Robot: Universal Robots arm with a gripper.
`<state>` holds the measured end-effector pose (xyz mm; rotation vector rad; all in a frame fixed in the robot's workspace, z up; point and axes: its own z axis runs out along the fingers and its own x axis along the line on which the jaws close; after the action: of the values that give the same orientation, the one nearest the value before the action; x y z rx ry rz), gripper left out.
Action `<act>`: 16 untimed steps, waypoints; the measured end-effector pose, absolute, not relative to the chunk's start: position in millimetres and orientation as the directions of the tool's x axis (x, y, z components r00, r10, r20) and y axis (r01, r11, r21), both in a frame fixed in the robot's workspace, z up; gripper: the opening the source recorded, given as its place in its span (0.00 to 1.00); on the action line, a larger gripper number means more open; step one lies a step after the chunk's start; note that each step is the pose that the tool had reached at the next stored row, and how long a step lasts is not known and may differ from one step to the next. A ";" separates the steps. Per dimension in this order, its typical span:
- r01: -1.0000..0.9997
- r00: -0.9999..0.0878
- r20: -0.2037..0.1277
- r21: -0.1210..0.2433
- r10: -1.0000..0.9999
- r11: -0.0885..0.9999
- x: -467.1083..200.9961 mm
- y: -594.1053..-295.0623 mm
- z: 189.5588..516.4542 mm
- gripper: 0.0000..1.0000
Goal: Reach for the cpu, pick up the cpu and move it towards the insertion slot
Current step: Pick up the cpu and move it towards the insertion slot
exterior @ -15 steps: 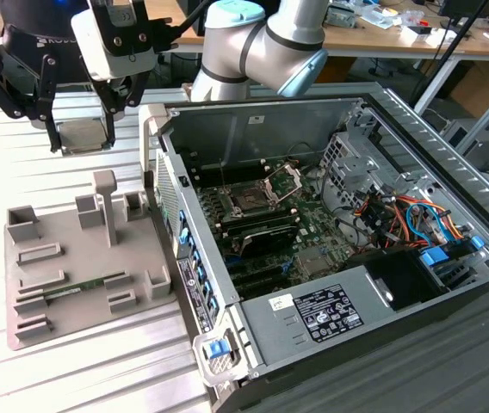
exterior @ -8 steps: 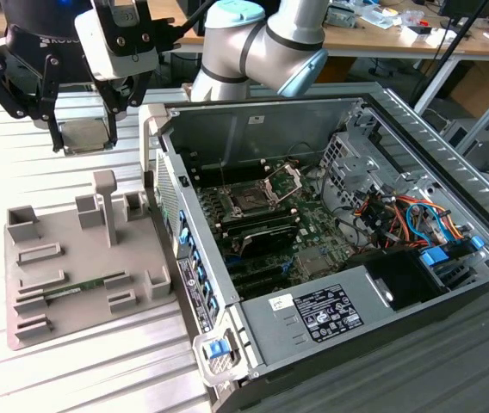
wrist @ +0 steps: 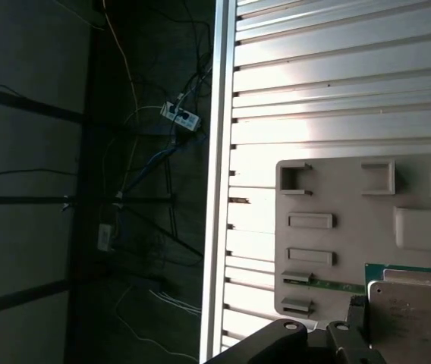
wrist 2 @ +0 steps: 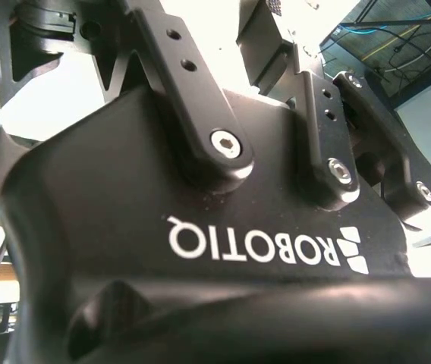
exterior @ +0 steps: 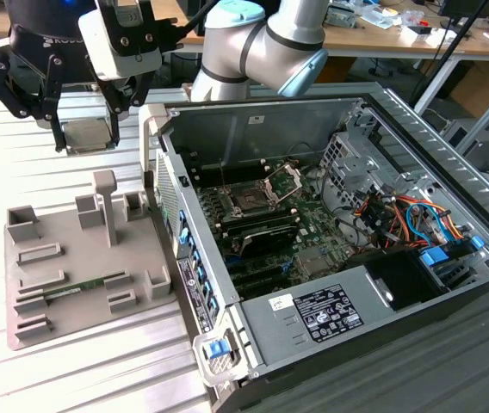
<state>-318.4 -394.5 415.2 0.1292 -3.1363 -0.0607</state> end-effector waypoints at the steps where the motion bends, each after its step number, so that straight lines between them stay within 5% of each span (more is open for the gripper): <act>1: -0.082 -0.997 0.000 0.039 -0.082 0.996 -318.1 -394.4 415.3 0.55; 16: -0.082 -0.997 0.000 0.039 -0.082 0.996 -314.1 -394.4 415.3 0.55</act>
<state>-314.1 -394.4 415.3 0.1292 -3.1363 -0.0607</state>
